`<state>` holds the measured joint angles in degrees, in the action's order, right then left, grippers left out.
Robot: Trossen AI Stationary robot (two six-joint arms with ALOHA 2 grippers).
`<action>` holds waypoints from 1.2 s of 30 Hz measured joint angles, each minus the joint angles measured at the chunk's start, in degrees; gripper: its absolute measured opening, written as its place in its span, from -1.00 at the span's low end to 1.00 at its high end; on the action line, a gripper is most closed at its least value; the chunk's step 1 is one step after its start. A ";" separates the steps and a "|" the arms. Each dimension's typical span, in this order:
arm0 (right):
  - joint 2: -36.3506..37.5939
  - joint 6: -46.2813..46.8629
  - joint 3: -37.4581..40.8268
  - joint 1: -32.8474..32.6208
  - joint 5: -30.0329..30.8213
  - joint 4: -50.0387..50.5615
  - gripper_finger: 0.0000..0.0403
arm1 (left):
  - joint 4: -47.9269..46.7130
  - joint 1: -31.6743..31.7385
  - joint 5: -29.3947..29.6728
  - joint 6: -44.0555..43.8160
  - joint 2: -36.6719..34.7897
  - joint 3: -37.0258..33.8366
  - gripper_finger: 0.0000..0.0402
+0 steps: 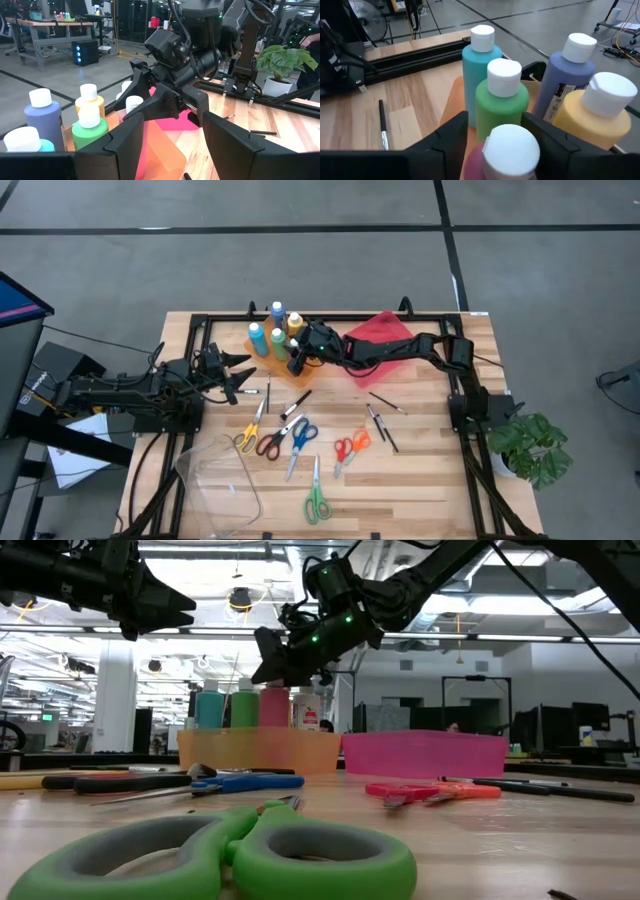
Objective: Pick & Place Paint Supplies
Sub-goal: Put the pink paint bottle into the orange bin
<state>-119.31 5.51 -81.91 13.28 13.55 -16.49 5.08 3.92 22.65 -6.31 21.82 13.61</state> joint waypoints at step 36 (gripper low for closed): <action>51.23 4.31 12.08 -21.17 18.84 49.19 0.31 | -2.34 0.00 -0.01 -0.62 -0.02 0.02 0.00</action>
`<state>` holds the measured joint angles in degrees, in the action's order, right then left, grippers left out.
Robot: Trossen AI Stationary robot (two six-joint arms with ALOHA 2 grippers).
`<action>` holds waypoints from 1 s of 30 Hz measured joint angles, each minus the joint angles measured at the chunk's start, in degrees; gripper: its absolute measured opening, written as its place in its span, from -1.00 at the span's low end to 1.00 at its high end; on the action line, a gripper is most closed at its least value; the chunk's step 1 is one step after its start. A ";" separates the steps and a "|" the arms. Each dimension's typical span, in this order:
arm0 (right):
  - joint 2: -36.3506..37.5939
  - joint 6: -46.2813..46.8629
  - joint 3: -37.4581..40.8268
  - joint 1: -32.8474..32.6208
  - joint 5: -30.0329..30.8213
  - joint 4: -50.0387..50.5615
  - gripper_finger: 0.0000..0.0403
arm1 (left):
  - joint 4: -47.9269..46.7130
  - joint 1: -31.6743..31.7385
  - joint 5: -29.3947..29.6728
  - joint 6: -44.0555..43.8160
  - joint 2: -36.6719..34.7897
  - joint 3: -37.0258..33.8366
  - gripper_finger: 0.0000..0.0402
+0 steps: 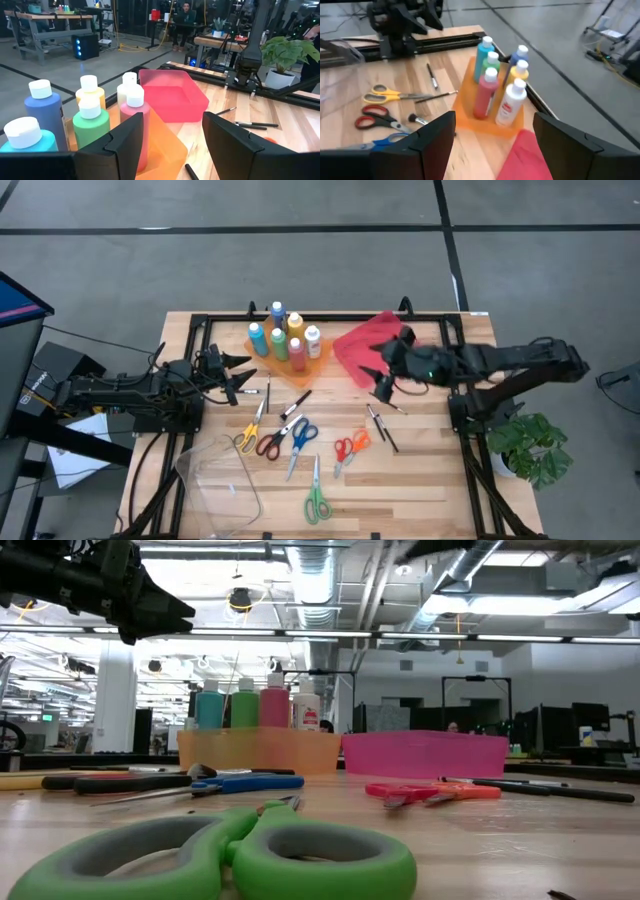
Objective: Pick & Place Paint Supplies
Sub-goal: Put the pink paint bottle into the orange bin
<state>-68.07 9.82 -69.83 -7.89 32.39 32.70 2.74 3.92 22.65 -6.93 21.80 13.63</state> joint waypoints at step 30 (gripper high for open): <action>-40.53 -10.73 -0.44 22.88 -23.77 -60.73 -0.98 | 0.24 0.00 0.01 0.60 0.00 0.00 0.00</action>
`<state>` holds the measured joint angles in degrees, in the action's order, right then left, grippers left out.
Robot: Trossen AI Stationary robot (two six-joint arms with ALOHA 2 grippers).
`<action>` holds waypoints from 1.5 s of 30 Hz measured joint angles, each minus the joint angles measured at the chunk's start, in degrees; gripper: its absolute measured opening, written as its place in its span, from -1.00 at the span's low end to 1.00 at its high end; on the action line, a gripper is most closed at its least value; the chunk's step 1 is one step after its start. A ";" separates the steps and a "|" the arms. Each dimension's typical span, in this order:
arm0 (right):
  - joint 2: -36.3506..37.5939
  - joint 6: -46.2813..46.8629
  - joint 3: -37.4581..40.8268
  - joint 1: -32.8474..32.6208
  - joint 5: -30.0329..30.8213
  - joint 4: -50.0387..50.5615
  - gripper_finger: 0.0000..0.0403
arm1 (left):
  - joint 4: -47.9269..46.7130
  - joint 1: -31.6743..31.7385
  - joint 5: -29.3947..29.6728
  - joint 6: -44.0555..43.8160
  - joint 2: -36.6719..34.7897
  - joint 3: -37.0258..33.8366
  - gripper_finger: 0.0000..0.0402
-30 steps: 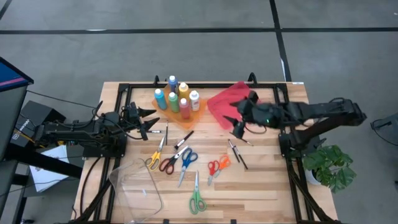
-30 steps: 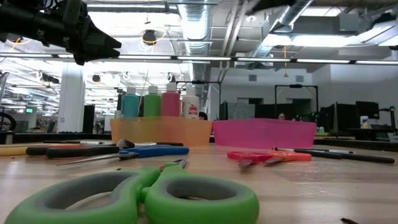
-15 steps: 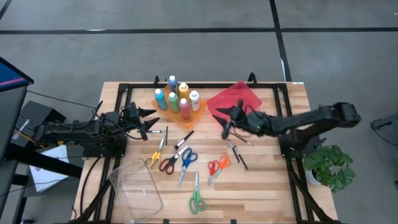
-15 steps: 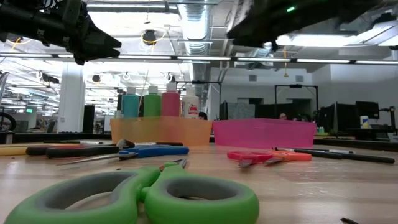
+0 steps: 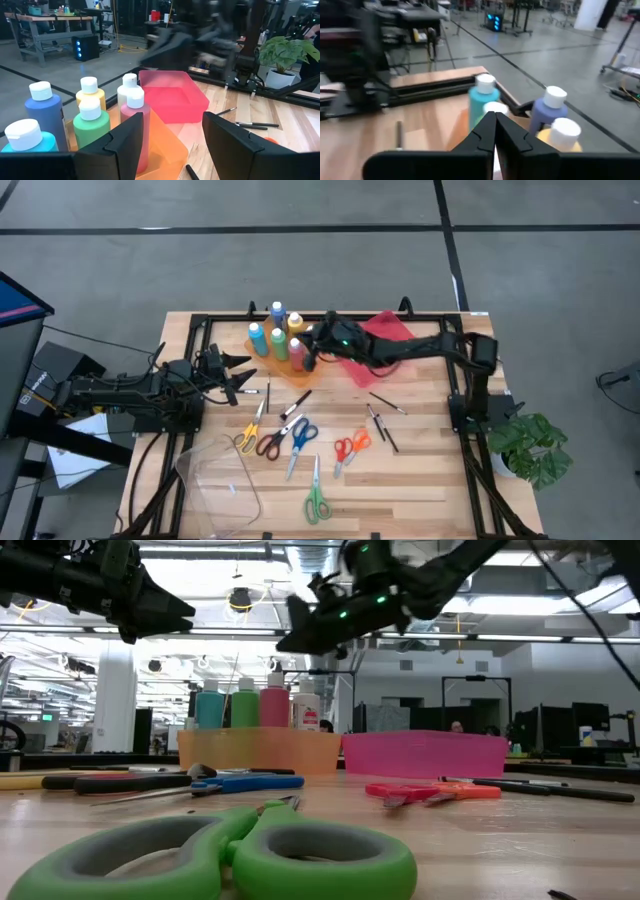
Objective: Pick & Place Paint Supplies
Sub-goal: Put the pink paint bottle into the orange bin
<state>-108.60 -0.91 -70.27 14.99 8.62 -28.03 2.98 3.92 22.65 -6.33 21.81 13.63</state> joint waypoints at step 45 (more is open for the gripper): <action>-6.68 1.99 -7.53 3.06 -7.08 10.72 -1.00 | -1.13 0.00 0.00 0.02 0.01 0.00 0.00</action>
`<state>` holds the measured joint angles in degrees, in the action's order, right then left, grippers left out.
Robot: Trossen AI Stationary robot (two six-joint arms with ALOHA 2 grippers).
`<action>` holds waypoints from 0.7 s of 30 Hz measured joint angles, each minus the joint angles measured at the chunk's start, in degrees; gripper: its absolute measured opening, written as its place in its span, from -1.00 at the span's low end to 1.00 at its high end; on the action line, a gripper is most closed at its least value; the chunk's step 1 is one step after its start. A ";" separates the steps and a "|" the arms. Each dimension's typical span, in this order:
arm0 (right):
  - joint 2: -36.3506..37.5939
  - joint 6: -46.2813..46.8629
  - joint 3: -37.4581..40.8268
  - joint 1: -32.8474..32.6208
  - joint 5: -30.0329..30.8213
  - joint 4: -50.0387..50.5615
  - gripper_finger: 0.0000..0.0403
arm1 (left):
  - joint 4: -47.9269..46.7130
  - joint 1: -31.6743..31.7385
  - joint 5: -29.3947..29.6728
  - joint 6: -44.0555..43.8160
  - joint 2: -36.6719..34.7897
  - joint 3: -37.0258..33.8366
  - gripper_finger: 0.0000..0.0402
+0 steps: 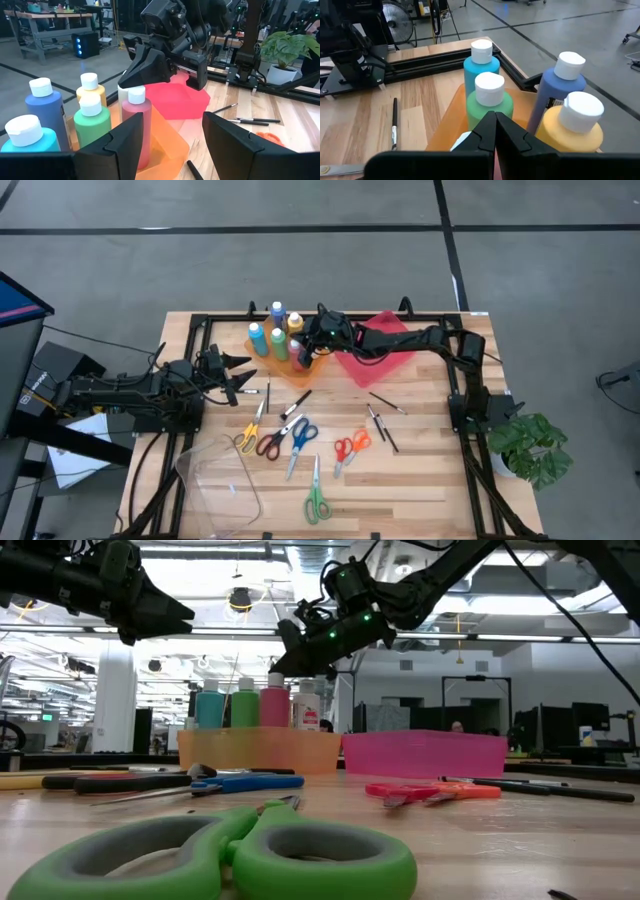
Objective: Pick & Place Paint Supplies
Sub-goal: Put the pink paint bottle into the orange bin, then put the makeup brush into the transparent bin
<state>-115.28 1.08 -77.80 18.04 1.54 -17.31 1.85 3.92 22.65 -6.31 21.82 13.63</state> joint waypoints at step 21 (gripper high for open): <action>25.97 -4.50 -0.67 -2.10 0.96 32.70 -0.68 | -0.12 0.00 0.00 -0.01 0.00 0.00 0.00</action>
<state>-89.32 -3.41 -78.47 15.95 2.50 15.38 1.73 3.92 22.65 -6.31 21.82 13.63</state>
